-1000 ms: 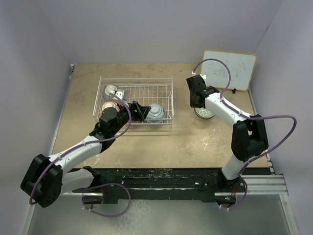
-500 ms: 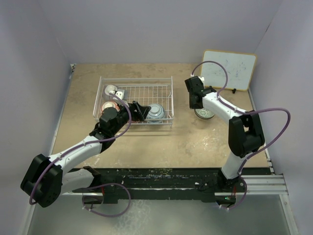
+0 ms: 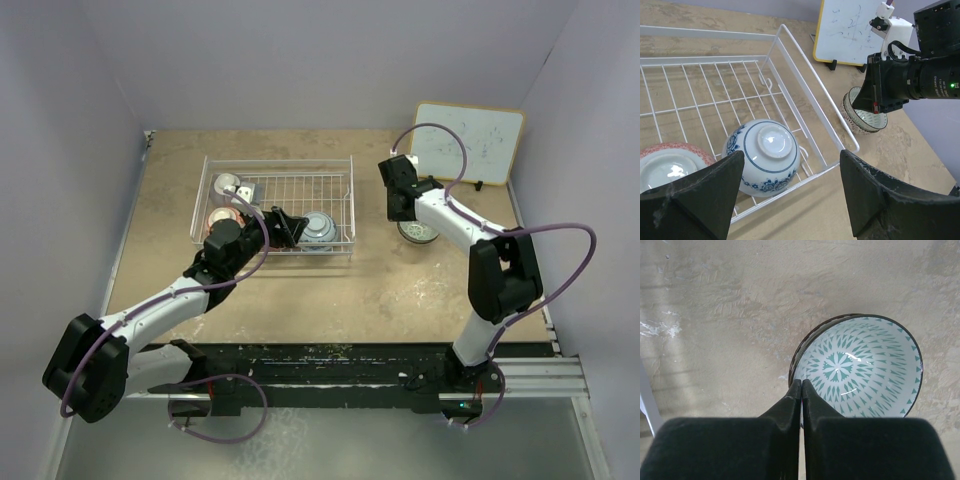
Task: Unload the bowls from the dish rack
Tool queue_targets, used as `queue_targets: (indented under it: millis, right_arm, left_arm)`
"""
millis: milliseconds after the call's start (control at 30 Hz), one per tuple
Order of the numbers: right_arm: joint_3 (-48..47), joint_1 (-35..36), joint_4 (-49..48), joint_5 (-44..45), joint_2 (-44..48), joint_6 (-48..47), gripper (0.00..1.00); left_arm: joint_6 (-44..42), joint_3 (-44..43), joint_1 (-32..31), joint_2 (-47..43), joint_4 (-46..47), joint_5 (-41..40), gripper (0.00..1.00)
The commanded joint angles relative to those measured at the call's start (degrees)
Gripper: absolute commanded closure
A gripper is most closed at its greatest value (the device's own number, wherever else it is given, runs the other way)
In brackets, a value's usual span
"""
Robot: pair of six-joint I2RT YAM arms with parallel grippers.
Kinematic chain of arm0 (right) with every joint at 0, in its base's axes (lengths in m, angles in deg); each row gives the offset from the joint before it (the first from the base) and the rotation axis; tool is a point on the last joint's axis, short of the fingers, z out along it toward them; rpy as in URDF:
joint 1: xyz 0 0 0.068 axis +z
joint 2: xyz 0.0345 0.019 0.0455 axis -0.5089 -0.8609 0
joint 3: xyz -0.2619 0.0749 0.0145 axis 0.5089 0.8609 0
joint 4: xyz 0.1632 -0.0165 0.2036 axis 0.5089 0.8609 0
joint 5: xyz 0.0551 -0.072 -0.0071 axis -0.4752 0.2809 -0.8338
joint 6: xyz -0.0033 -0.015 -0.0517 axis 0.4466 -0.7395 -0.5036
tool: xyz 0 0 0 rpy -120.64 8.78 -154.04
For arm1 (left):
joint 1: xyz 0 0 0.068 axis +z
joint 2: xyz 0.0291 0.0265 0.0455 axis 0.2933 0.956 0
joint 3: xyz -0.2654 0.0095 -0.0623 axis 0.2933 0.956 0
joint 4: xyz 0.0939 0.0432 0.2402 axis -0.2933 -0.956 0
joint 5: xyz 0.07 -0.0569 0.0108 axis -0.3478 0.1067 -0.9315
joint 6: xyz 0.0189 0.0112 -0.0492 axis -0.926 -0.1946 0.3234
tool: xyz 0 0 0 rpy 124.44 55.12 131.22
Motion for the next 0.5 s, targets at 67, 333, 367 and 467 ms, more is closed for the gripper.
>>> queue_targets:
  millis: [67,333,367,467]
  right_arm:
    - [0.27,-0.05,-2.29,-0.70,1.89,-0.14,1.00]
    - [0.70,-0.05,-3.82,-0.12,-1.00,-0.62,1.00]
    - [0.74,-0.05,-4.01,-0.10,-1.22,-0.68,1.00]
    - [0.70,-0.05,-4.14,0.34,-2.03,-0.69,1.00]
  left_arm:
    - [-0.19,-0.84,0.21,-0.54,1.36,-0.21,0.20]
    - [-0.47,-0.84,0.24,-0.76,0.88,-0.47,0.20]
    - [-0.45,-0.93,0.22,-0.72,0.94,-0.47,0.20]
    - [-0.45,-0.93,0.20,-0.67,0.97,-0.47,0.20]
